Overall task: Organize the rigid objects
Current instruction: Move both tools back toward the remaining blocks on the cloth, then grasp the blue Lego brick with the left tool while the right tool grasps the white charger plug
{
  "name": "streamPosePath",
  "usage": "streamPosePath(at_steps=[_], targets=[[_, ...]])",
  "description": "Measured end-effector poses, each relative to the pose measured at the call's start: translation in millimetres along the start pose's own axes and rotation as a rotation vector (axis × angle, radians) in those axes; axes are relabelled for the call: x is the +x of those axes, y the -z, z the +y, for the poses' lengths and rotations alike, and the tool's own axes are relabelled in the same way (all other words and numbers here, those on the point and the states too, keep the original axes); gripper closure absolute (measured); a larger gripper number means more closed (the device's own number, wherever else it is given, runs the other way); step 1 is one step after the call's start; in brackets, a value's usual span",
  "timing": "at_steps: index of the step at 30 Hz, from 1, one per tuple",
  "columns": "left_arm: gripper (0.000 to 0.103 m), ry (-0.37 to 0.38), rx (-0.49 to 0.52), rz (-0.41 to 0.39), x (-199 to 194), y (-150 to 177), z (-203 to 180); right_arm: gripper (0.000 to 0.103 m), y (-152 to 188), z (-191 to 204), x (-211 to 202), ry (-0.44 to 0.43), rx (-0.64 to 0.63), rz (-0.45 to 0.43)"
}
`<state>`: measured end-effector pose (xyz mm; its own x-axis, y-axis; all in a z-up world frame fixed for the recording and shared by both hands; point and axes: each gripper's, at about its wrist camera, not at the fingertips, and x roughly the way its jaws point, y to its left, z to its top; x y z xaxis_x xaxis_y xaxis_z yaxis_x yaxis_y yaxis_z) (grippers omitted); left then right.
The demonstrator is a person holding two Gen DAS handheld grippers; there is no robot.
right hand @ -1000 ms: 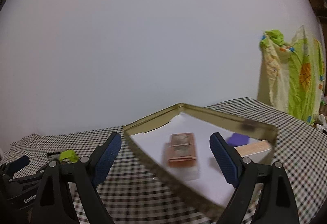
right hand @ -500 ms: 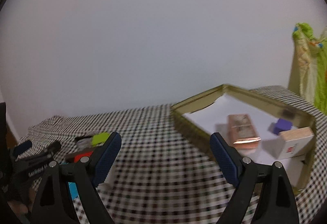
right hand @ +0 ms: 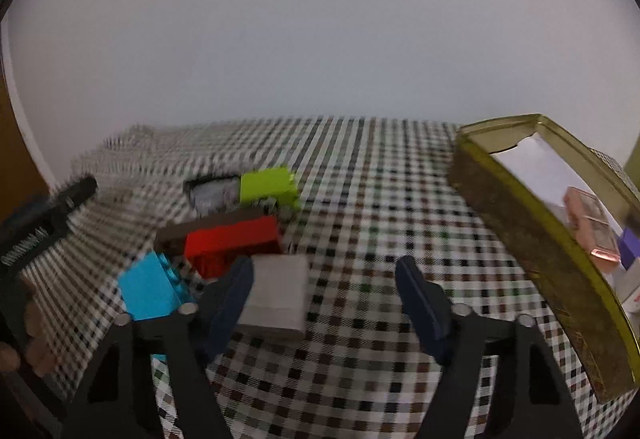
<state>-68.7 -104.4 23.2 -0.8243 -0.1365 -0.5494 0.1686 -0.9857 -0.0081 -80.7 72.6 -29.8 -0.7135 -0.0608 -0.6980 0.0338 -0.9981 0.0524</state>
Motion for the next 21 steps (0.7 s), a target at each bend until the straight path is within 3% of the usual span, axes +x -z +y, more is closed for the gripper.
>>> streamPosePath(at_steps=[7, 9, 11, 12, 14, 21], targets=[[0.001, 0.081, 0.026, 0.01, -7, -4, -1, 0.037, 2, 15, 19, -0.026, -0.038, 0.109], [0.001, 0.101, 0.043, 0.016, -7, -3, -3, 0.037, 3, 13, 16, -0.045, -0.025, 0.1], [0.001, 0.146, 0.074, 0.034, -4, -4, -9, 0.05, 6, 8, 13, -0.064, 0.0, 0.089], [0.001, 0.184, 0.103, 0.051, -3, -3, -14, 0.062, 7, 6, 11, -0.072, 0.001, 0.087], [0.001, 0.254, 0.181, 0.08, -4, 3, -24, 0.062, 7, -2, 11, -0.084, 0.01, 0.086], [0.001, 0.382, 0.436, 0.078, -17, 27, -61, 0.062, 25, -45, -22, -0.139, 0.063, 0.007]])
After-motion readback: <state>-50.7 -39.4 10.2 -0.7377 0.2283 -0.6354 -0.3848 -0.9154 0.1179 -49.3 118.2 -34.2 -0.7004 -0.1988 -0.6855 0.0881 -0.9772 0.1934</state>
